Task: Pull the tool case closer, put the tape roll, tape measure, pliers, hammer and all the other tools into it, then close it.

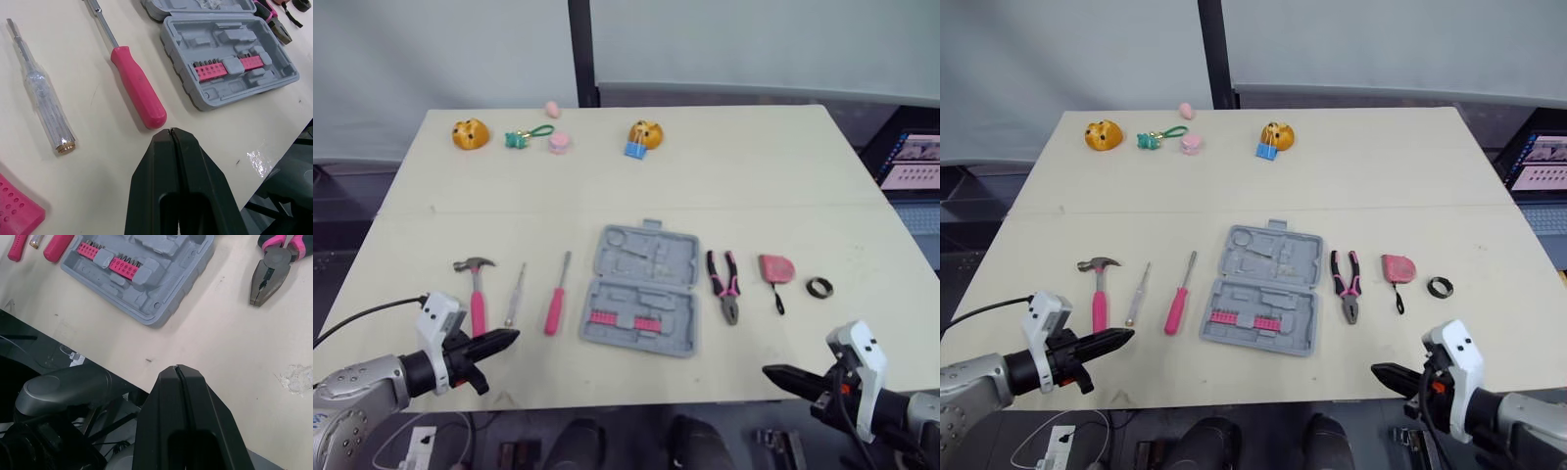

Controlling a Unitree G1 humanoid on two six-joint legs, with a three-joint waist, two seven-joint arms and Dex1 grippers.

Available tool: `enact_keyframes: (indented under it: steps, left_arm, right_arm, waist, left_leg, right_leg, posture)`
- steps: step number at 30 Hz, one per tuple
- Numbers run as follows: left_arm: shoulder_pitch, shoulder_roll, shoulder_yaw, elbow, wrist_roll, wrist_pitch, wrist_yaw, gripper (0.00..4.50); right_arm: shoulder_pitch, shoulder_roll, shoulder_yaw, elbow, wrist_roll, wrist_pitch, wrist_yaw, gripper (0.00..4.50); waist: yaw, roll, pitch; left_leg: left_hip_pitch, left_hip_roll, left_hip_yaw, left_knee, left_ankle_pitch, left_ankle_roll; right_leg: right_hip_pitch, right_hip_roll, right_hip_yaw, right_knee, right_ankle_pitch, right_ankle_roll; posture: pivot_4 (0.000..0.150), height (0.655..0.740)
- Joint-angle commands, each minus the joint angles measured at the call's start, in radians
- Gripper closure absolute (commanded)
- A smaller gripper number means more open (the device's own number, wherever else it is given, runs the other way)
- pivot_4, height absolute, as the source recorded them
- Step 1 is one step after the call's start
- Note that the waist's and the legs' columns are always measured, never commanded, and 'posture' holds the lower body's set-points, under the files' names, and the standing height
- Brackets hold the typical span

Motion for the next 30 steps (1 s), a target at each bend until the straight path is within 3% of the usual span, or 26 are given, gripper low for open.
enact_keyframes:
  steps: [1,10,15,18,22,30]
  left_arm:
    - [0.002,0.004,0.018,-0.032,-0.005,-0.010,-0.008,4.45]
    - [-0.067,0.005,0.018,-0.006,-0.025,-0.009,-0.008,4.45]
    - [-0.267,0.108,-0.080,0.097,0.008,0.011,-0.088,4.45]
    - [-0.380,0.160,-0.198,0.170,0.071,-0.009,-0.142,4.45]
    - [-0.535,0.155,-0.344,0.279,0.163,-0.050,-0.189,4.45]
    - [-0.779,0.047,-0.519,0.537,0.308,-0.129,-0.248,4.45]
  right_arm:
    - [0.004,-0.005,-0.011,-0.021,0.014,0.001,-0.001,4.50]
    - [0.006,-0.010,-0.025,-0.018,0.020,0.002,0.006,4.50]
    - [-0.041,-0.054,-0.058,-0.020,0.043,0.014,0.006,4.50]
    - [-0.112,-0.088,-0.049,-0.007,0.057,0.029,-0.019,4.50]
    - [-0.222,-0.120,0.011,0.036,0.023,0.048,-0.051,4.50]
    - [-0.514,-0.126,0.225,0.203,-0.086,0.084,-0.116,4.50]
  waist:
    - [0.000,0.000,0.000]
    - [0.001,0.000,0.000]
    - [0.003,0.000,0.000]
    - [0.000,0.002,0.001]
    - [-0.007,0.001,0.002]
    - [-0.024,0.000,0.002]
  left_leg:
    - [0.000,0.000,0.000,0.000,0.000,0.000]
    - [0.000,0.000,0.000,0.000,0.000,0.000]
    - [0.000,0.000,0.001,0.000,0.000,0.000]
    - [0.000,0.000,0.008,0.000,0.000,0.000]
    - [0.000,0.000,0.011,0.000,0.000,0.000]
    - [-0.002,0.001,0.013,0.001,0.000,0.000]
  right_leg:
    - [0.000,0.000,0.000,0.000,0.000,0.000]
    - [0.000,0.000,0.000,0.000,0.000,0.000]
    - [0.000,0.000,0.000,0.001,0.000,0.000]
    - [-0.001,0.001,0.000,0.001,0.000,0.000]
    - [-0.003,0.002,0.001,0.001,0.000,0.000]
    - [-0.006,0.002,0.002,0.003,0.001,0.001]
  posture:
    - [0.150,0.7400]
    - [0.150,0.7400]
    - [0.150,0.7400]
    - [0.150,0.7400]
    - [0.150,0.7400]
    - [0.150,0.7400]
